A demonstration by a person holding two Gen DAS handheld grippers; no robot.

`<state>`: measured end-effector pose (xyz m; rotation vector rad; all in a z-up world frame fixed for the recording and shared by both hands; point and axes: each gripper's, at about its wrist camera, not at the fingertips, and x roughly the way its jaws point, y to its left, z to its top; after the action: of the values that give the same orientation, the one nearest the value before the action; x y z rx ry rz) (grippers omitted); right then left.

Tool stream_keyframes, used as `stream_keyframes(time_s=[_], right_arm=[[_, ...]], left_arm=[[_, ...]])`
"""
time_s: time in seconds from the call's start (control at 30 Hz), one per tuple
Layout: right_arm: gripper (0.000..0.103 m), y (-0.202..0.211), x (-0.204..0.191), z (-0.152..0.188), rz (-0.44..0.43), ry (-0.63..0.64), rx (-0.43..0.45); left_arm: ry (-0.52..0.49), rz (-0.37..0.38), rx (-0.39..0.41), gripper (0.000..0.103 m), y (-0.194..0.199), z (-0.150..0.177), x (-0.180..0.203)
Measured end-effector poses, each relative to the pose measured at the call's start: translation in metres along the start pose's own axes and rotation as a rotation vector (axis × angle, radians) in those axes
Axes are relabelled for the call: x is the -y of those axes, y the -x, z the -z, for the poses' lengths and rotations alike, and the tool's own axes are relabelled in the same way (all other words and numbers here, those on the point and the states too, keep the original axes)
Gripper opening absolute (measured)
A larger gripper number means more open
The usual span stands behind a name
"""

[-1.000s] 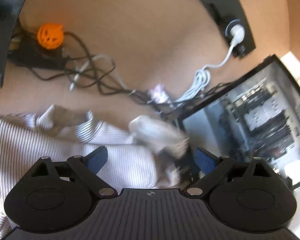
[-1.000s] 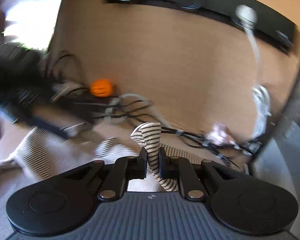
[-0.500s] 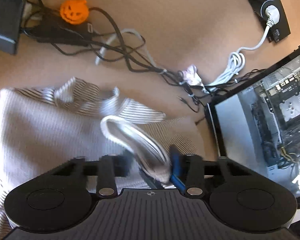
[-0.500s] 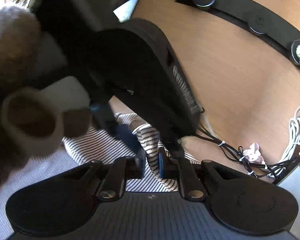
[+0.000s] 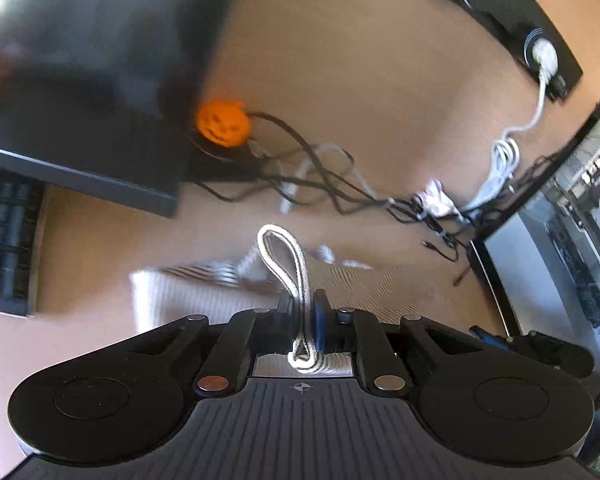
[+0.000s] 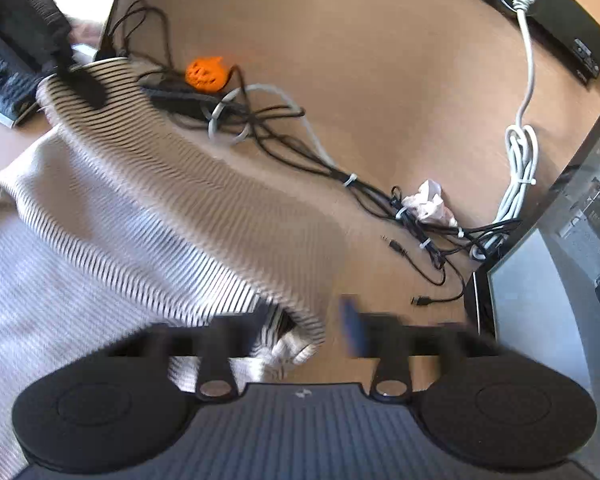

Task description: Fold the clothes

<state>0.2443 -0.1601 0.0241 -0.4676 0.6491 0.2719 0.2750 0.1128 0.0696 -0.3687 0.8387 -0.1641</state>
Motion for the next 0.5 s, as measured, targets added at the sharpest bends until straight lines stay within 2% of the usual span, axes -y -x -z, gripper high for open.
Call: stream_keyframes(time_s=[0.07, 0.13, 0.23, 0.3, 0.33, 0.37, 0.43, 0.47, 0.5], right_arm=[[0.017, 0.008, -0.007, -0.014, -0.005, 0.022, 0.053], [0.017, 0.01, -0.02, -0.02, -0.04, 0.066, 0.055], [0.022, -0.008, -0.041, -0.016, -0.119, 0.132, -0.006], [0.033, -0.011, -0.044, -0.011, -0.143, 0.111, -0.029], [0.035, -0.012, -0.045, -0.009, -0.154, 0.098, -0.039], [0.035, -0.013, -0.046, -0.007, -0.164, 0.085, -0.05], [0.042, -0.001, -0.037, -0.007, -0.176, 0.04, -0.042], [0.05, 0.005, -0.032, -0.005, -0.176, 0.021, -0.037], [0.054, 0.011, -0.026, -0.003, -0.176, 0.002, -0.031]], left_arm=[[-0.006, -0.032, 0.019, 0.011, 0.007, 0.001, -0.009], [-0.019, -0.077, 0.015, 0.013, 0.006, 0.005, -0.019], [-0.001, -0.148, -0.046, 0.016, -0.012, 0.02, -0.041], [-0.001, -0.18, -0.067, 0.026, -0.02, 0.03, -0.053], [-0.008, -0.185, -0.061, 0.037, -0.02, 0.034, -0.056], [-0.016, -0.188, -0.053, 0.043, -0.018, 0.036, -0.057], [-0.017, -0.176, -0.04, 0.045, -0.01, 0.037, -0.057], [-0.013, -0.164, -0.034, 0.047, -0.005, 0.038, -0.057], [-0.008, -0.153, -0.028, 0.049, 0.0, 0.038, -0.057]])
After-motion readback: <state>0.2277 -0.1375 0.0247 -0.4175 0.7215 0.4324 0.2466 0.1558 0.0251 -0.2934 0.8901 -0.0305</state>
